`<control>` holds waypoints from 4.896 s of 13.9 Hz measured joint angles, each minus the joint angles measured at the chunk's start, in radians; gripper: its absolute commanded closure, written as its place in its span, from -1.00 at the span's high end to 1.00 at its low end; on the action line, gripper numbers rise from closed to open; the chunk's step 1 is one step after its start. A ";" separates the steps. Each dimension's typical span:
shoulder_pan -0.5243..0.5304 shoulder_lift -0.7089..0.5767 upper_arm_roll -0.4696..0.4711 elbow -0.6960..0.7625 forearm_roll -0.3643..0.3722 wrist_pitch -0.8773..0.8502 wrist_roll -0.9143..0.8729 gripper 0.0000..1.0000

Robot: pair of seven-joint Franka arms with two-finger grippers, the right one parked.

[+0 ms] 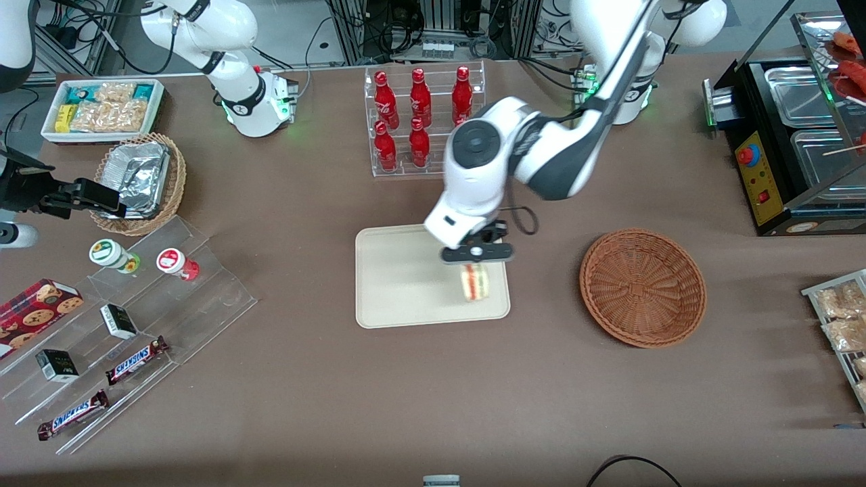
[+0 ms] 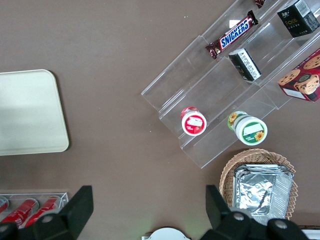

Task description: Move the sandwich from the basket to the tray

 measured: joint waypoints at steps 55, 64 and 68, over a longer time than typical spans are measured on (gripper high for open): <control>0.560 -0.541 0.082 -0.278 -0.010 -0.266 0.727 0.99; 0.602 -0.579 0.100 -0.278 -0.011 -0.271 0.751 0.98; 0.601 -0.557 0.108 -0.225 -0.015 -0.287 0.752 0.99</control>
